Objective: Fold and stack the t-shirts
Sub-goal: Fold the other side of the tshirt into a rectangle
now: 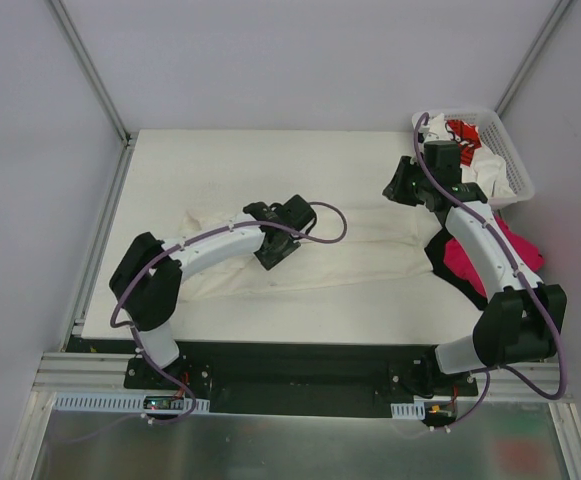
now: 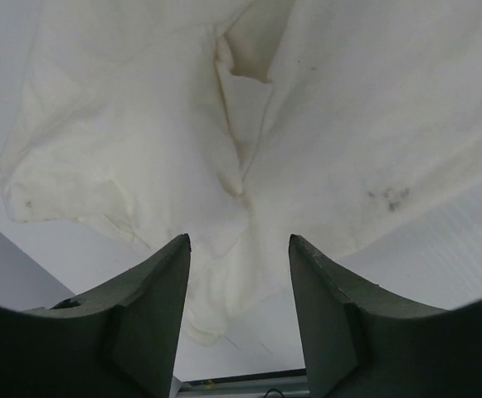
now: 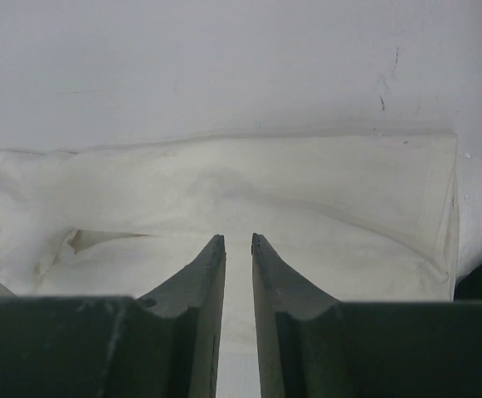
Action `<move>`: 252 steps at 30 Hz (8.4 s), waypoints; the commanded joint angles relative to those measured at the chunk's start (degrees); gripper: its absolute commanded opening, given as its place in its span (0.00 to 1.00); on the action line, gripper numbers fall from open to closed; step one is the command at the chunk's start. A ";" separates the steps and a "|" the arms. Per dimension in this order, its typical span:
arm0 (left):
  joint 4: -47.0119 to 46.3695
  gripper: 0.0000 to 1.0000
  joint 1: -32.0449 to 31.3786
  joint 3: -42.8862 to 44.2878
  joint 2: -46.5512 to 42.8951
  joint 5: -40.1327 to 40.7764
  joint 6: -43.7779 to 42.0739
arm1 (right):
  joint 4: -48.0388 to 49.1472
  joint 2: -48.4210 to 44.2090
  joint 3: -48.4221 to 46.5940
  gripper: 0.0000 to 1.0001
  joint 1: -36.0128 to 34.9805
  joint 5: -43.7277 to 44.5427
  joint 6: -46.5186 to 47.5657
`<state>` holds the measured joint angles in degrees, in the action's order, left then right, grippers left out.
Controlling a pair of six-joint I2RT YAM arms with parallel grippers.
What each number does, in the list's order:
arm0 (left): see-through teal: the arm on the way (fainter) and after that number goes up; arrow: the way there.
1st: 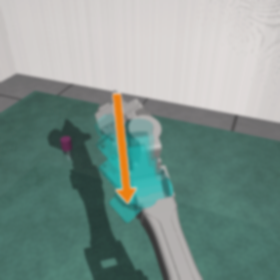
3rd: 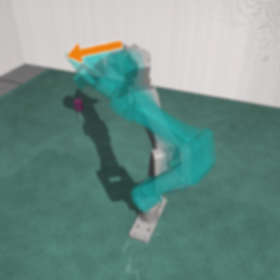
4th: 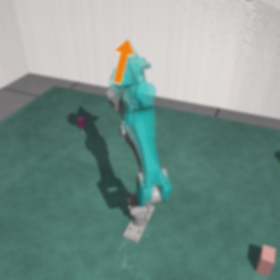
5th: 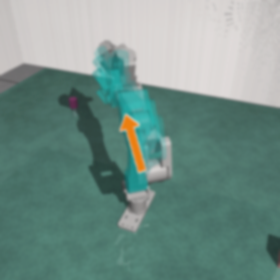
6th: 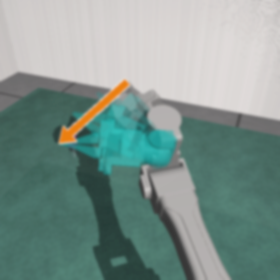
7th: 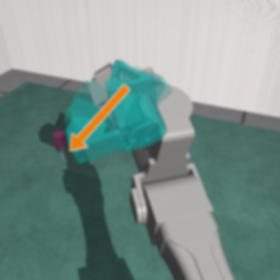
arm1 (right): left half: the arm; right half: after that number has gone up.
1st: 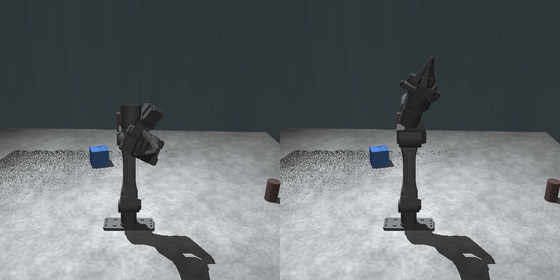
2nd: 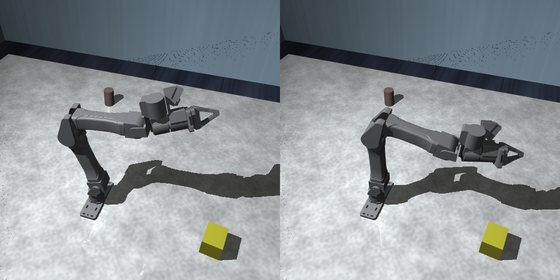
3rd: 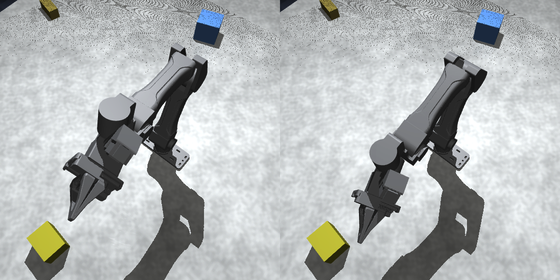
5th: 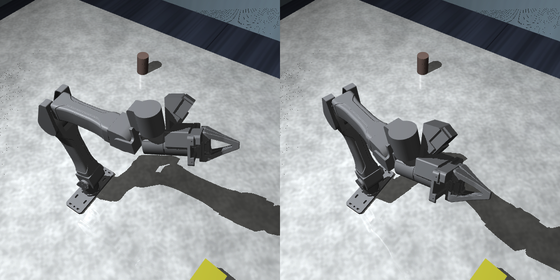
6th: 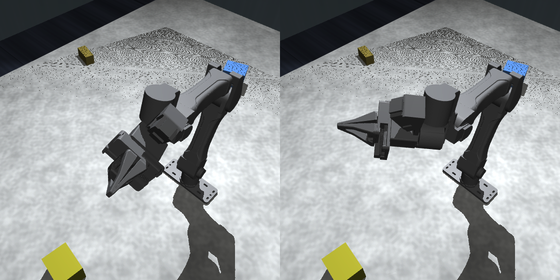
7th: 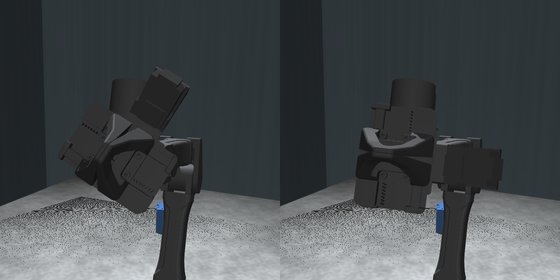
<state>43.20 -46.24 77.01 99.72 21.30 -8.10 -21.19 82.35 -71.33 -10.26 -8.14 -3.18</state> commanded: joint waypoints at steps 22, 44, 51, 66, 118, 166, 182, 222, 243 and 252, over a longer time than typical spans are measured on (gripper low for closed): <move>-2.95 0.41 -2.80 -6.62 8.64 7.17 1.68 | 1.33 -3.86 1.19 0.20 1.03 1.46 1.69; -5.49 0.41 0.80 -4.68 8.12 14.74 0.63 | 1.15 -2.63 1.72 0.20 1.12 1.11 2.04; -6.55 0.41 1.06 -4.68 8.82 14.91 0.28 | 1.15 -2.98 1.81 0.20 1.12 1.02 1.95; -8.40 0.37 0.71 -5.56 9.88 16.49 0.72 | 1.24 -3.42 1.90 0.19 1.21 1.02 2.04; -10.15 0.40 -1.14 -6.88 11.46 17.55 1.77 | 1.33 -3.16 2.42 0.19 1.21 1.02 2.30; -13.85 0.03 2.12 -3.71 11.99 20.01 -0.16 | 2.29 -2.72 3.48 0.16 1.21 0.06 1.77; -4.46 0.10 -0.16 3.93 8.38 21.07 2.38 | 2.38 -2.63 3.22 0.16 1.21 -0.56 1.16; 11.29 0.90 -4.13 10.51 7.07 22.64 21.96 | 2.73 -4.12 2.51 0.16 1.30 -1.35 -0.25; 9.10 0.82 26.01 16.07 7.59 13.60 59.94 | 2.82 -4.83 4.97 0.16 1.30 -0.12 1.07; 0.23 0.79 30.94 5.26 5.58 5.08 65.93 | 3.00 -3.68 4.97 0.15 1.47 -0.29 1.16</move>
<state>48.14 -16.36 85.56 109.58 32.38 52.88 -19.90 79.50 -66.50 -9.28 -8.32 -2.46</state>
